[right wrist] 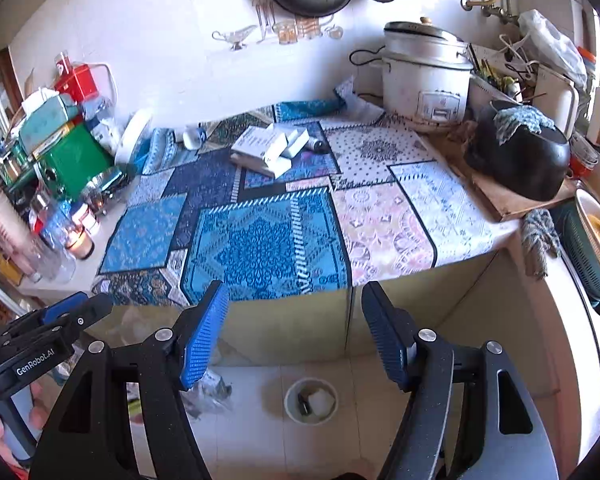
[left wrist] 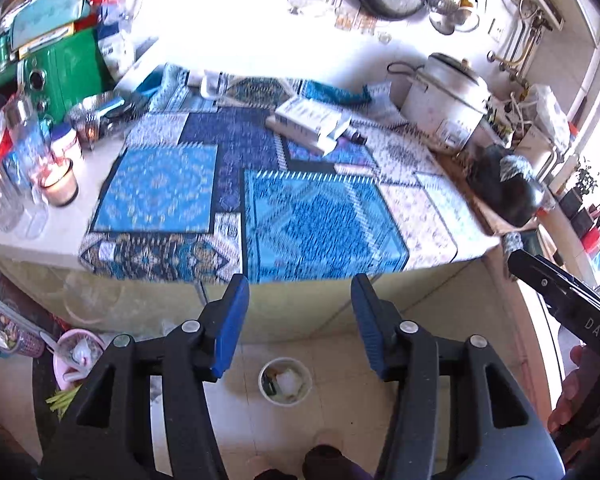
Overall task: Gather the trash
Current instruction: 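Raise both open tools back toward the counter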
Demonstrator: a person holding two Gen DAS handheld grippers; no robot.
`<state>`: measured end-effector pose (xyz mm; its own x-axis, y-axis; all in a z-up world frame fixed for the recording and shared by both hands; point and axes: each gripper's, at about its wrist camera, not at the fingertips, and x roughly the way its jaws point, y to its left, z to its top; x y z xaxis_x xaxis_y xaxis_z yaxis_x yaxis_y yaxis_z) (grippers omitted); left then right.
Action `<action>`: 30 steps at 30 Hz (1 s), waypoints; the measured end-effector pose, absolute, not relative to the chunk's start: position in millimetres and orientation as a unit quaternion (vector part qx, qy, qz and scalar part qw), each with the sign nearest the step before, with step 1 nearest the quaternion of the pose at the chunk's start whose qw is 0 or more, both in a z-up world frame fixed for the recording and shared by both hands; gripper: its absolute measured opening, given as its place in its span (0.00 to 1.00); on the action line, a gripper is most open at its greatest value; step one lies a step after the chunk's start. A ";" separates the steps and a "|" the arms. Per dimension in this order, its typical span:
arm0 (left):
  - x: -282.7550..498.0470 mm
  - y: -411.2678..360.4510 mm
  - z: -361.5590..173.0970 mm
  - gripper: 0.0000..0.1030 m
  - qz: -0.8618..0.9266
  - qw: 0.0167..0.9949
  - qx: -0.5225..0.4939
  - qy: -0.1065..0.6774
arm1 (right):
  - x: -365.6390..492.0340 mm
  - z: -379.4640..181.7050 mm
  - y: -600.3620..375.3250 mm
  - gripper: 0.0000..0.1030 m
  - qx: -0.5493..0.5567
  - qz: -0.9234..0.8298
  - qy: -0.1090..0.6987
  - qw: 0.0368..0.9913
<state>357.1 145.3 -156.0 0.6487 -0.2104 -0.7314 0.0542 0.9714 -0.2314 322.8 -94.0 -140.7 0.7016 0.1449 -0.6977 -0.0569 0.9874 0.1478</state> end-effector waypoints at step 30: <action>594.8 107.4 -128.4 0.64 0.067 0.900 -0.119 0.413 | 589.2 -139.8 -99.8 0.70 -0.033 0.243 0.410 0.878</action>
<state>594.8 107.4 -128.4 0.6497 0.0219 -0.7599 -0.2179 0.9630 -0.1586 589.2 -99.8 -139.8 0.5452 0.4003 -0.7365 -0.4537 0.8797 0.1423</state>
